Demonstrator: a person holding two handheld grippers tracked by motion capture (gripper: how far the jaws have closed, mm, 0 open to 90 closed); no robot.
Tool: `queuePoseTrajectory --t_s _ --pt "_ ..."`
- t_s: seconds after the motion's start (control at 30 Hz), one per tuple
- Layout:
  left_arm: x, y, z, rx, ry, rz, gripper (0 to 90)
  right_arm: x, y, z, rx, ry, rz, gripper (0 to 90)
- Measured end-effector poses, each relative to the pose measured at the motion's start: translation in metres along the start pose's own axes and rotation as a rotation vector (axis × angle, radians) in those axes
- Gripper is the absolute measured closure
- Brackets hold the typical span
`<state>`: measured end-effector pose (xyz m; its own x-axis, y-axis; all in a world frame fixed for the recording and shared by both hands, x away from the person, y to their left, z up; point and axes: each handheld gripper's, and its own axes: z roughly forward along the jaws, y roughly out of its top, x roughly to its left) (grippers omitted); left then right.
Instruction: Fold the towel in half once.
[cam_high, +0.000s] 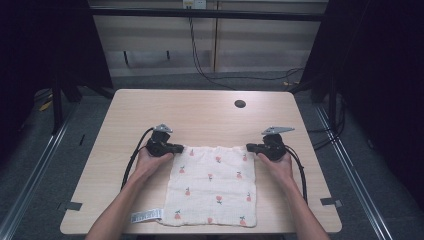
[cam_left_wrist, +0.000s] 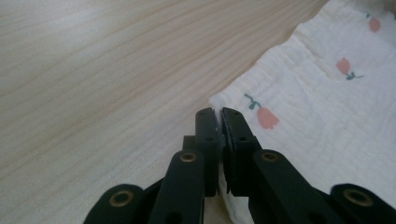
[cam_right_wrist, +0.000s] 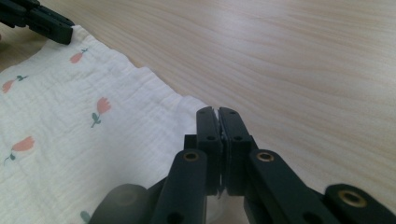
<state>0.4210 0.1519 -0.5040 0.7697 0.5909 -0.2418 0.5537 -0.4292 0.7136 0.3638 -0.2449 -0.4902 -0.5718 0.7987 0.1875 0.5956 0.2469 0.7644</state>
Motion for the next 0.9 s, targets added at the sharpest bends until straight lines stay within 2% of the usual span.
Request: queuePoseTrajectory --t_s 0.2,0.43,0.63,0.9 --pt "0.0 0.003 -0.014 -0.041 -0.02 -0.018 86.7 -0.001 0.001 -0.003 -0.003 0.01 0.001 88.2" --pt "-0.002 0.006 -0.027 -0.094 -0.041 -0.022 86.6 -0.003 0.006 -0.015 -0.046 0.049 0.018 88.3" --pt "-0.003 0.008 -0.033 -0.106 -0.052 -0.016 86.8 -0.004 0.009 -0.023 -0.079 0.072 0.029 88.4" --pt "-0.007 0.01 -0.043 -0.124 -0.058 -0.008 86.7 -0.001 0.016 -0.029 -0.103 0.076 0.025 88.4"
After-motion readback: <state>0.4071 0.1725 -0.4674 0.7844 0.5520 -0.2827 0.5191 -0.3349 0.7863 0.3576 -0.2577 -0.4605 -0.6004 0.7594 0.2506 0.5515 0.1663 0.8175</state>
